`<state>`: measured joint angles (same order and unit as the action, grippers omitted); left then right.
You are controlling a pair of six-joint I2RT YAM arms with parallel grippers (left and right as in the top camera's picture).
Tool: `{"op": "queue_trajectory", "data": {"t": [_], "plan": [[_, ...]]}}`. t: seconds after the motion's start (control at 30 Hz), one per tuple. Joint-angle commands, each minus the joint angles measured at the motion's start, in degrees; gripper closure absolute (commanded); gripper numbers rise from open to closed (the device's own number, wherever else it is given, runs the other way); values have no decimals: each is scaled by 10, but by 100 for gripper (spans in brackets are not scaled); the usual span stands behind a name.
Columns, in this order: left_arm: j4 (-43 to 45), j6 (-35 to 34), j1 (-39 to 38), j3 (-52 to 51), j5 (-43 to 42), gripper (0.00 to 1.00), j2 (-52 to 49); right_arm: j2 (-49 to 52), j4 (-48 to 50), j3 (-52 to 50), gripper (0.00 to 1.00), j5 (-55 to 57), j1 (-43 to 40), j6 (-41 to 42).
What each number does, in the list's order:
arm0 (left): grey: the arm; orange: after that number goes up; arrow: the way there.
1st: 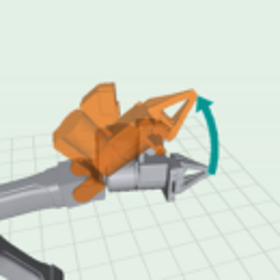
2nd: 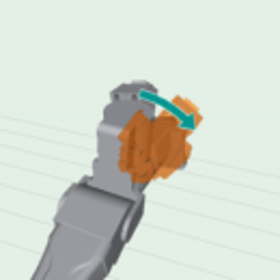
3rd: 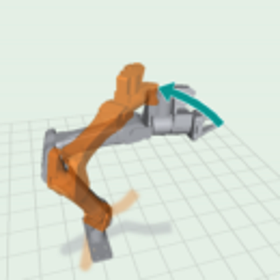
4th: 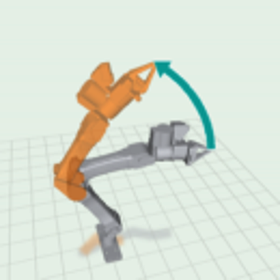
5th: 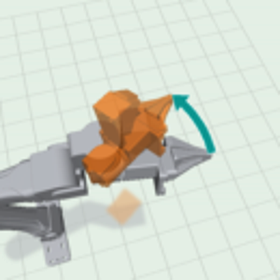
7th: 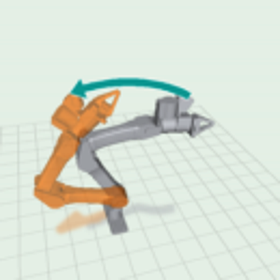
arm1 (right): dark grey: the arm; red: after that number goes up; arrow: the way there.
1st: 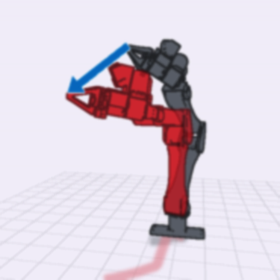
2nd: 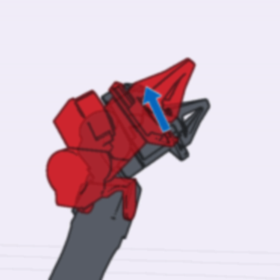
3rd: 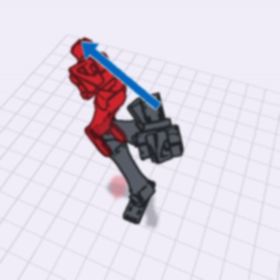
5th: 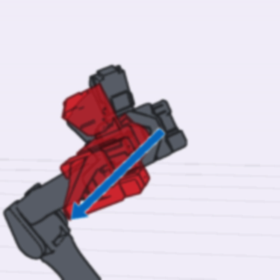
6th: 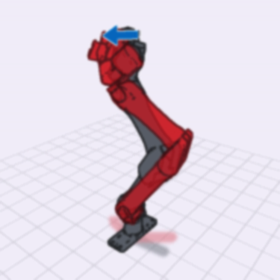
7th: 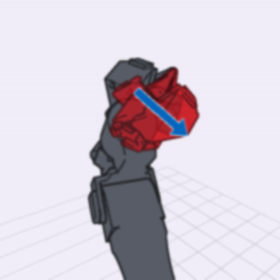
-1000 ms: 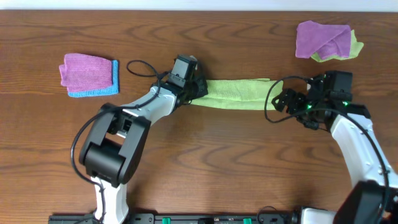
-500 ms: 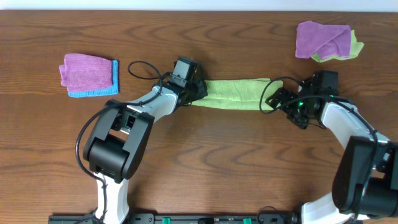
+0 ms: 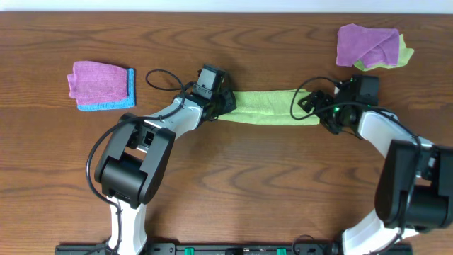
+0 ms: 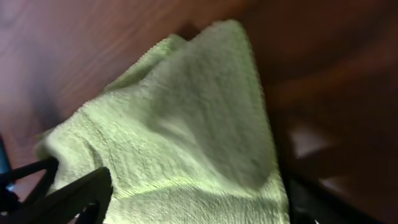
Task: Fold the cloth
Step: 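Hold the strip ends and move the right gripper toward the left gripper, then fold the strip in half, bringing the right end onto the left end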
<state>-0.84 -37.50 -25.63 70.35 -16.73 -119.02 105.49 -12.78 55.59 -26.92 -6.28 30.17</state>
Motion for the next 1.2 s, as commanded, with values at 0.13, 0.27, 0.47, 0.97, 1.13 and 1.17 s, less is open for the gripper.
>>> {"op": "queue_trajectory", "data": {"t": [0.13, 0.27, 0.47, 0.97, 1.13, 1.17], "plan": [[-26, 2, 2, 1, 13, 94, -25, 54, 24, -17, 56, 8, 23, 28], [-26, 2, 3, 1, 13, 94, -25, 54, 30, -17, 90, 7, 23, 26], [-38, 2, 10, 1, 13, 94, -25, 43, 32, -7, 99, -4, 23, 3], [-47, 2, 13, 1, 15, 94, -25, -54, 29, 8, 99, -5, 96, -4], [-47, 2, 13, 1, 13, 94, -25, -54, 32, 31, 99, 0, 146, 1], [-47, 2, 13, 1, 11, 94, -25, -54, 32, 35, 99, 2, 153, 3]]}}
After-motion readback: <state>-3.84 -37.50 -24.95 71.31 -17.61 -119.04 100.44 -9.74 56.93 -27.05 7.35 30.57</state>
